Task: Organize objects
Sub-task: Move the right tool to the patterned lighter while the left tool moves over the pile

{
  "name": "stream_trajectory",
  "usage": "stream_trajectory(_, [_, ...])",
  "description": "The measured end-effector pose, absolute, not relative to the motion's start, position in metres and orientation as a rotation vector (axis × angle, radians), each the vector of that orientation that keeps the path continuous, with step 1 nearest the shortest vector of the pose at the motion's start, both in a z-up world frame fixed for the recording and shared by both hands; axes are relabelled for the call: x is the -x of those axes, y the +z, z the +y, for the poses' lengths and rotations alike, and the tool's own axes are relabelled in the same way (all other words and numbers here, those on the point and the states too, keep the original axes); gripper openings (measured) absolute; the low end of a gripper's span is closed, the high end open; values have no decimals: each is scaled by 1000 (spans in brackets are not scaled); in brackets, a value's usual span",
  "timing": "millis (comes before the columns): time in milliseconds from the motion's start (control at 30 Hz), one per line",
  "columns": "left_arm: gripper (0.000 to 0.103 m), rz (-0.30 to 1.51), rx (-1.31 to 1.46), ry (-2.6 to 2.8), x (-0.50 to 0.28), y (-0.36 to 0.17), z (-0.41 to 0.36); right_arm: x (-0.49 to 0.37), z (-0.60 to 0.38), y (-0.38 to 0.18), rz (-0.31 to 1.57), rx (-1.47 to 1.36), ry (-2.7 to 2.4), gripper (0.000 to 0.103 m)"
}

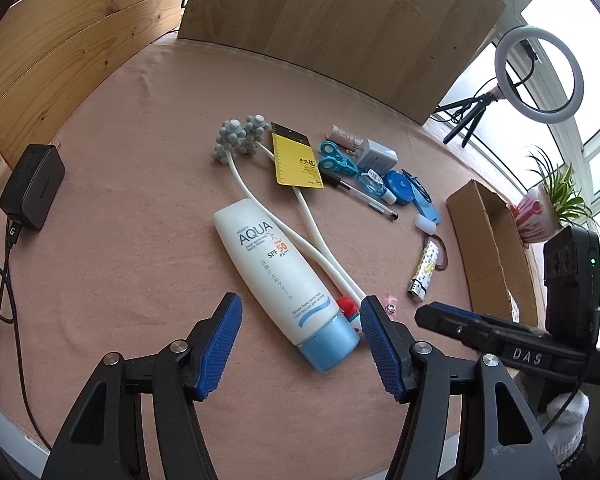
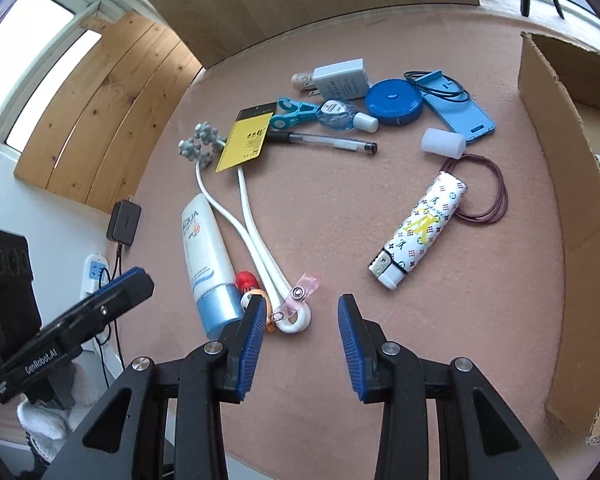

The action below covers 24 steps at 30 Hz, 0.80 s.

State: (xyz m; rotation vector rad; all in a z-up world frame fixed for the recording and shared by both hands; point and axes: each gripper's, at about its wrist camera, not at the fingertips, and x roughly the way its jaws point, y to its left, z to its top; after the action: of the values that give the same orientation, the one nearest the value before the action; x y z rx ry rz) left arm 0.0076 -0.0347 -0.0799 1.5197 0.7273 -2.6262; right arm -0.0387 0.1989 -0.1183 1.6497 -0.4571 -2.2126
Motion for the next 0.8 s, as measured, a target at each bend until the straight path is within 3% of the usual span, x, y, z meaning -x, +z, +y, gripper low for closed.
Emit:
stream_trajectory(300, [65, 726, -1495, -2620, -2, -75, -42, 29, 162, -137, -533, -1669, -2005, 34])
stream_trajectory(633, [65, 676, -1530, -2657, 14, -75, -22, 38, 204, -122, -596, -1670, -2198, 34])
stream_trajectory(800, [65, 552, -1563, -2701, 47, -73, -6, 43, 231, -116, -617, -1673, -2363, 34])
